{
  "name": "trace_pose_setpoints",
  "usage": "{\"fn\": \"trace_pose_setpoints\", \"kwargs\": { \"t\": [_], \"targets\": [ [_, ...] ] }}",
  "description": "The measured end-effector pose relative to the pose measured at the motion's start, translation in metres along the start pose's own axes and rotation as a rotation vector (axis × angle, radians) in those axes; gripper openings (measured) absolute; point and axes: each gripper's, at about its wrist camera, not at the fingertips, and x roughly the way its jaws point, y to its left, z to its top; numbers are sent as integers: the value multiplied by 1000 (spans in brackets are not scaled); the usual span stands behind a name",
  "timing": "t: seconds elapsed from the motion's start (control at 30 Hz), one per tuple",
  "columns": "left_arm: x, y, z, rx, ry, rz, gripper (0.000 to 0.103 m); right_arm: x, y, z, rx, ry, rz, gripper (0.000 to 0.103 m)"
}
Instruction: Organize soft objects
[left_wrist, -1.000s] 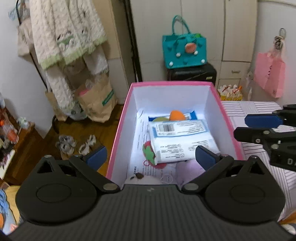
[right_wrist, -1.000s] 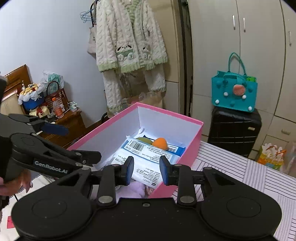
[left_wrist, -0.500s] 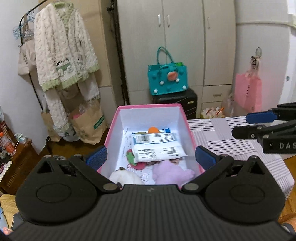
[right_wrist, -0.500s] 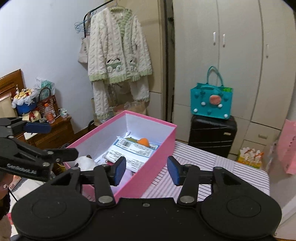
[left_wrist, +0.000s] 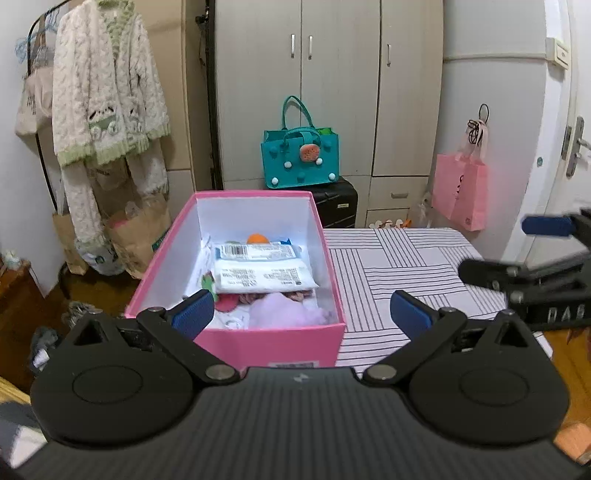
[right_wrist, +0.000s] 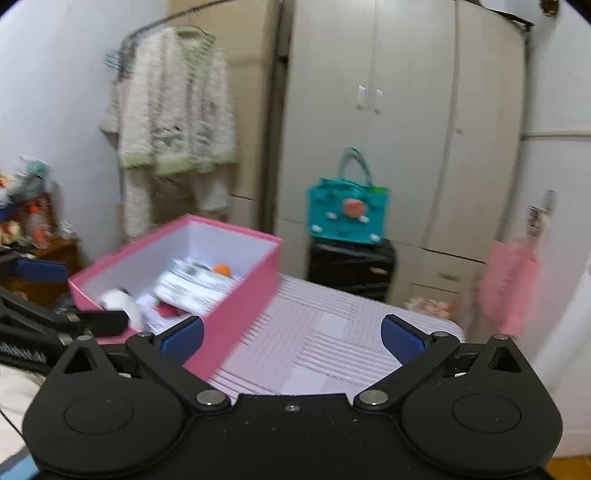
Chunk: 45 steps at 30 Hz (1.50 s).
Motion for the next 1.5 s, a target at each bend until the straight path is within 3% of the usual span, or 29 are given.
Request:
{"fn": "trace_pose_setpoints", "kwargs": {
  "t": [0.1,0.27,0.4,0.53,1.0,1.5],
  "targets": [
    [3,1,-9,-24,12,-12,103,-3,-3,-14,2,3,-11,103],
    [4,-5,-19,-12,10,32,103,-15,-11,-34,80,-17,-55,103],
    [-2,-10,-26,4,-25,42,103,-26,-15,-47,147,-40,-76,103],
    [-4,-12,-27,31,-30,41,103,-27,-18,-56,231,-1,-59,103],
    [-8,-13,-33,12,-36,58,103,-35,-9,-59,204,3,-104,103],
    [-3,-27,-40,71,-11,120,103,-39,-3,-63,159,-18,-165,103]
  ]
}}
